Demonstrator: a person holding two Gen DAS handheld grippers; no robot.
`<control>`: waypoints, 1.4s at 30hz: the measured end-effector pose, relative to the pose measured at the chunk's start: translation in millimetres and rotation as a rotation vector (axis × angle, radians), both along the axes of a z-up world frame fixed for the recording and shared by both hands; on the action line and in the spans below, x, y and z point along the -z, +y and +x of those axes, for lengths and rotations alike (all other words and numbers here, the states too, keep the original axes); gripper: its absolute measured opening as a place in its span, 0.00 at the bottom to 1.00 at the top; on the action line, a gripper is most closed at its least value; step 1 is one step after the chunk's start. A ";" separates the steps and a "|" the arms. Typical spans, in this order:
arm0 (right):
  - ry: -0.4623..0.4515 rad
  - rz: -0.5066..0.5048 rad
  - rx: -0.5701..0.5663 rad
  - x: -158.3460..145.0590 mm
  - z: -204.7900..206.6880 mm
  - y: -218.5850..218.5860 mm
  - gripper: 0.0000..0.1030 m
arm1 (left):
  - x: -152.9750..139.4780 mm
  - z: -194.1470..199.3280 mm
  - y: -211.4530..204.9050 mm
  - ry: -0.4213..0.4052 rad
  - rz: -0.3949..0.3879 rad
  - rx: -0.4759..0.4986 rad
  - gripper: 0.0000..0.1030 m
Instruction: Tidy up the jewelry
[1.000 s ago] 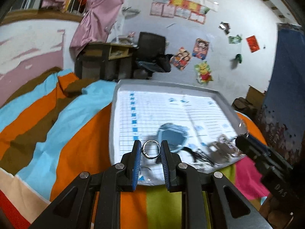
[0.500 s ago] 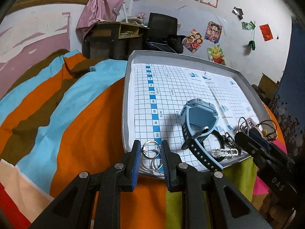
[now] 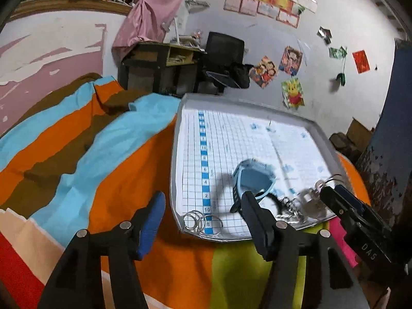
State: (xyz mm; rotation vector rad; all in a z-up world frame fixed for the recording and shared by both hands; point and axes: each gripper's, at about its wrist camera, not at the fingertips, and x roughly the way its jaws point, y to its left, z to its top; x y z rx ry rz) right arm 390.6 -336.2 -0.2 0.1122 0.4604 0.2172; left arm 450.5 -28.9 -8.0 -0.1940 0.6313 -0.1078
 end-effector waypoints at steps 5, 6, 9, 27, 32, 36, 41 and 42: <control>-0.070 0.022 0.031 -29.3 -26.4 -10.0 0.62 | -26.5 -25.2 3.3 -0.059 0.006 -0.023 0.79; -0.087 0.022 0.036 -36.3 -35.5 -11.9 0.66 | -31.6 -31.7 4.6 -0.079 0.004 -0.031 0.81; -0.135 0.007 0.041 -53.6 -61.1 -14.6 0.80 | -49.2 -57.1 8.0 -0.147 -0.002 -0.058 0.94; -0.408 -0.002 0.086 -115.2 -230.3 -17.2 0.99 | -94.8 -223.4 11.0 -0.406 0.075 -0.070 1.00; -0.406 0.005 0.086 -110.1 -273.4 -15.1 0.99 | -90.9 -258.5 19.0 -0.425 0.070 -0.072 1.00; -0.401 -0.006 0.088 -103.5 -297.1 -12.9 0.99 | -84.0 -281.7 23.7 -0.431 0.074 -0.065 1.00; -0.379 -0.022 0.091 -95.6 -319.7 -11.8 0.99 | -74.6 -297.5 26.6 -0.428 0.073 -0.058 1.00; -0.374 -0.025 0.090 -93.5 -323.7 -11.4 0.99 | -72.7 -299.8 27.4 -0.426 0.071 -0.056 1.00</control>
